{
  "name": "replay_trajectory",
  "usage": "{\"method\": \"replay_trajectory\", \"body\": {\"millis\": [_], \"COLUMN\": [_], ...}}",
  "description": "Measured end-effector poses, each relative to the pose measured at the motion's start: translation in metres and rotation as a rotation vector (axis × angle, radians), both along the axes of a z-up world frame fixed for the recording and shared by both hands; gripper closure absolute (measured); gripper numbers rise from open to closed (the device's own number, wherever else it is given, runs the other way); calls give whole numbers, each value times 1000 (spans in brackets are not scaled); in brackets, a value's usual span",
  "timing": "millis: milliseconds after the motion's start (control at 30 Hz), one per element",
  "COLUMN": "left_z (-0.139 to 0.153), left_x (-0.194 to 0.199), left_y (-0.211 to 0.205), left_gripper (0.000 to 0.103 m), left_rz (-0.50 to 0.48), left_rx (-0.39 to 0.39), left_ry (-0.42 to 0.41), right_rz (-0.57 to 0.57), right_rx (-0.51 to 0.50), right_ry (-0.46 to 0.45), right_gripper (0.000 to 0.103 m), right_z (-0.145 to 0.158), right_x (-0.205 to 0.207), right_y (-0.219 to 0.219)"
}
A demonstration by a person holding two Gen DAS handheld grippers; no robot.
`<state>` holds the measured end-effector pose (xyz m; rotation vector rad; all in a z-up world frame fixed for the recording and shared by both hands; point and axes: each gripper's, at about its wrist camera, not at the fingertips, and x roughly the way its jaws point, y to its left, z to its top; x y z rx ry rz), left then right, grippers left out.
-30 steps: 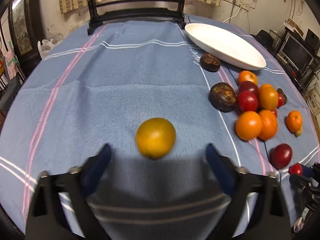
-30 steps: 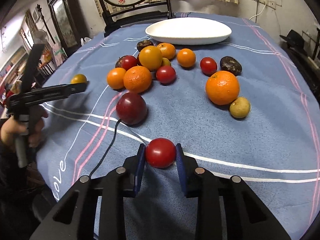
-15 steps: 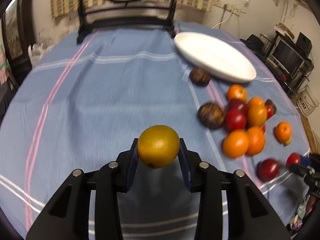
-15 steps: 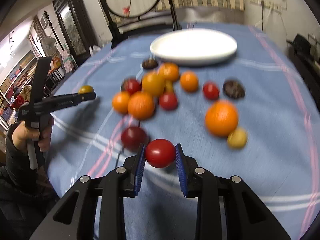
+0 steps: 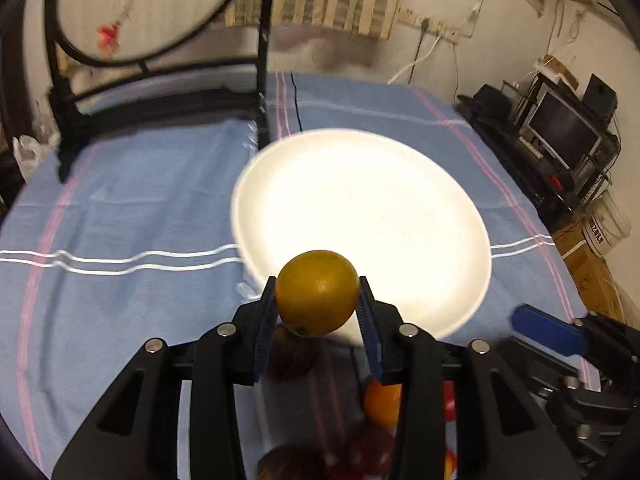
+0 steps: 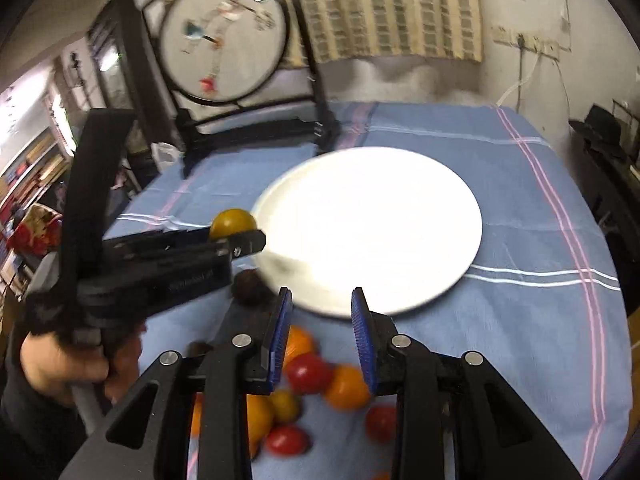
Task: Organize fruits
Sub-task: 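Carry both fruits to the white plate and release them with both grippers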
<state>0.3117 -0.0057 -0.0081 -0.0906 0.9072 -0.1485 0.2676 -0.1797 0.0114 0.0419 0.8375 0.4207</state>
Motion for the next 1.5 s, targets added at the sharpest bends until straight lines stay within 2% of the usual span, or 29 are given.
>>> {"method": "replay_trajectory", "body": {"millis": [100, 167, 200, 300, 433, 600, 700, 733, 867, 967, 1000, 1033, 1067, 1167, 1267, 1367, 1467, 1500], "left_z": [-8, -8, -6, 1, 5, 11, 13, 14, 12, 9, 9, 9, 9, 10, 13, 15, 7, 2], "left_x": [15, 14, 11, 2, -6, -20, -30, -33, -41, -45, -47, -49, -51, -51, -37, -18, 5, 12], "left_y": [-6, -6, -7, -6, -2, -1, 3, 4, 1, -3, -3, -2, -1, 4, 2, -4, -9, -10], "left_gripper": [66, 66, 66, 66, 66, 66, 66, 66, 66, 66, 66, 66, 66, 66, 66, 66, 66, 66], "left_rz": [-7, -19, -30, -49, -53, -62, -57, -58, -71, -85, -89, -90, -87, -82, -83, -88, -73, -65], "left_rx": [1, -3, -1, 5, -16, -14, -12, -10, -10, -4, -5, -5, -3, 2, 12, 14, 24, 30], "left_ry": [13, 7, -3, -34, -35, -49, -60, -66, -64, -48, -46, -45, -44, -42, -38, -41, -15, -2], "right_rz": [-15, 46, 71, 172, 278, 217, 165, 157, 141, 141, 147, 145, 122, 127, 121, 84, 75, 76], "right_rx": [20, 36, 19, -71, -151, -221, -301, -306, -292, -293, -297, -312, -356, -276, -240, -215, -210, -210], "right_ry": [59, 40, 33, 15, 85, 62, 56, 59, 76, 86, 95, 99, 102, 120, 17, -89, -123, -105], "right_gripper": [71, 71, 66, 64, 65, 63, 40, 37, 37, 38, 42, 53, 58, 58, 58, 58, 58, 58], "right_z": [-11, -6, -6, -6, -19, -19, -17, -18, -35, -50, -56, -60, -65, -52, -17, 8, 8, 4], "right_x": [20, 8, 1, -33, -65, -84, -101, -106, -117, -107, -102, -99, -93, -85, -76, -47, -10, 2], "right_y": [-6, -7, -6, -4, -2, -24, -44, -48, -53, -44, -40, -37, -36, -42, -39, -25, -2, 2]}}
